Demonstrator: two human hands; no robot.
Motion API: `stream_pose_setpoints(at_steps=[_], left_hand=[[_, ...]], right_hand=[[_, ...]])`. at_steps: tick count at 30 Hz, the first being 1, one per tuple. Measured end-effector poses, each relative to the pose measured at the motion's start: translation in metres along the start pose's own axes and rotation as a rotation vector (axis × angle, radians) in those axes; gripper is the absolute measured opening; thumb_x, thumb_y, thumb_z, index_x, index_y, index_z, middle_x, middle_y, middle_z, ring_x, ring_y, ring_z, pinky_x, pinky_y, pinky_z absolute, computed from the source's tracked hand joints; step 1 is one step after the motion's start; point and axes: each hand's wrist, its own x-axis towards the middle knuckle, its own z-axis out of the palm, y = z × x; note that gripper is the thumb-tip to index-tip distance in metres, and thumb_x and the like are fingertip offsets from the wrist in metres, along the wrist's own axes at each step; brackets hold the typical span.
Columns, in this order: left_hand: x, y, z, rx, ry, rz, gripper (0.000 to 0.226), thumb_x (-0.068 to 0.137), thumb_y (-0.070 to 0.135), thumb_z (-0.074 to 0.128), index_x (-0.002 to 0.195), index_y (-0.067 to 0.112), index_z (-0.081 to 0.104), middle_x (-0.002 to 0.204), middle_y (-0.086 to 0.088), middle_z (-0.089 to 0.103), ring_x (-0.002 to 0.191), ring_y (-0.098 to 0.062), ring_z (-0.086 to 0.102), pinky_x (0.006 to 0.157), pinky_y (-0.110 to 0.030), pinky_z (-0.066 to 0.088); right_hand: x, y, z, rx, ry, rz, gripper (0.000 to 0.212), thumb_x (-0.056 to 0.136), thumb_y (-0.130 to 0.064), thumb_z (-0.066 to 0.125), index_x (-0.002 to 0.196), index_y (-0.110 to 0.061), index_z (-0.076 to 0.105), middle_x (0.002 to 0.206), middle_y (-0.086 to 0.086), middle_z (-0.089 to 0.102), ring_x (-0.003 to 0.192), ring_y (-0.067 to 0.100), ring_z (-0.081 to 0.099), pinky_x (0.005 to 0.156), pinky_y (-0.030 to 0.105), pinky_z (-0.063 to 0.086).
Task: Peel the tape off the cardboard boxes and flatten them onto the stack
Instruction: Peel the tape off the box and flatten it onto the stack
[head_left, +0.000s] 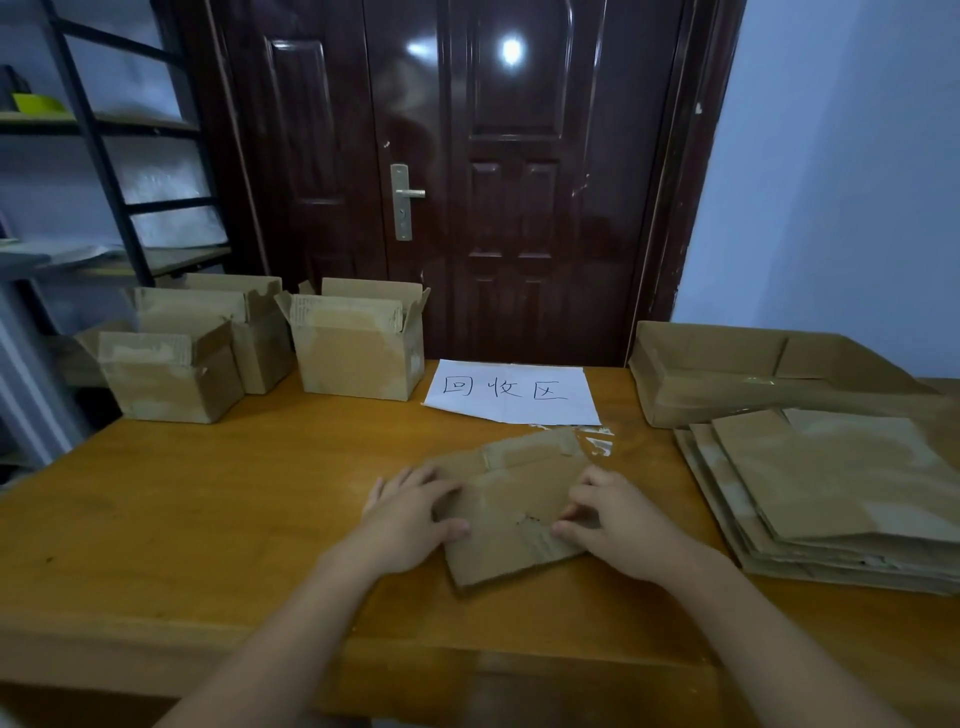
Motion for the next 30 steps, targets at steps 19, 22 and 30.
stream_pose_setpoints(at_steps=[19, 22, 30], left_hand=[[0.011, 0.045, -0.001, -0.635, 0.301, 0.032, 0.065, 0.087, 0.043, 0.079, 0.145, 0.034, 0.050, 0.141, 0.012, 0.028, 0.128, -0.008, 0.034, 0.100, -0.025, 0.039], [0.024, 0.080, -0.012, -0.735, 0.357, 0.070, 0.065, 0.080, 0.039, 0.087, 0.137, 0.036, 0.056, 0.138, 0.013, 0.030, 0.123, -0.007, 0.037, 0.096, -0.022, 0.040], [0.064, 0.211, -0.006, -0.799, 0.253, 0.245, 0.066, 0.075, 0.046, 0.090, 0.133, 0.037, 0.058, 0.128, 0.014, 0.027, 0.098, 0.009, 0.044, 0.082, -0.009, 0.039]], right_hand=[[-0.017, -0.015, -0.014, 0.299, 0.268, 0.330, 0.076, 0.092, -0.067, 0.054, 0.157, -0.034, 0.032, 0.170, 0.000, 0.008, 0.152, 0.024, 0.022, 0.118, 0.044, 0.030], [-0.020, -0.004, -0.052, 0.279, 0.414, 0.360, 0.070, 0.091, -0.059, 0.063, 0.152, -0.029, 0.044, 0.168, 0.000, 0.017, 0.149, 0.024, 0.029, 0.116, 0.045, 0.034], [-0.075, 0.075, -0.148, 0.144, 0.519, 0.519, 0.070, 0.084, -0.045, 0.078, 0.146, -0.024, 0.054, 0.165, -0.004, 0.026, 0.148, 0.024, 0.031, 0.117, 0.048, 0.032]])
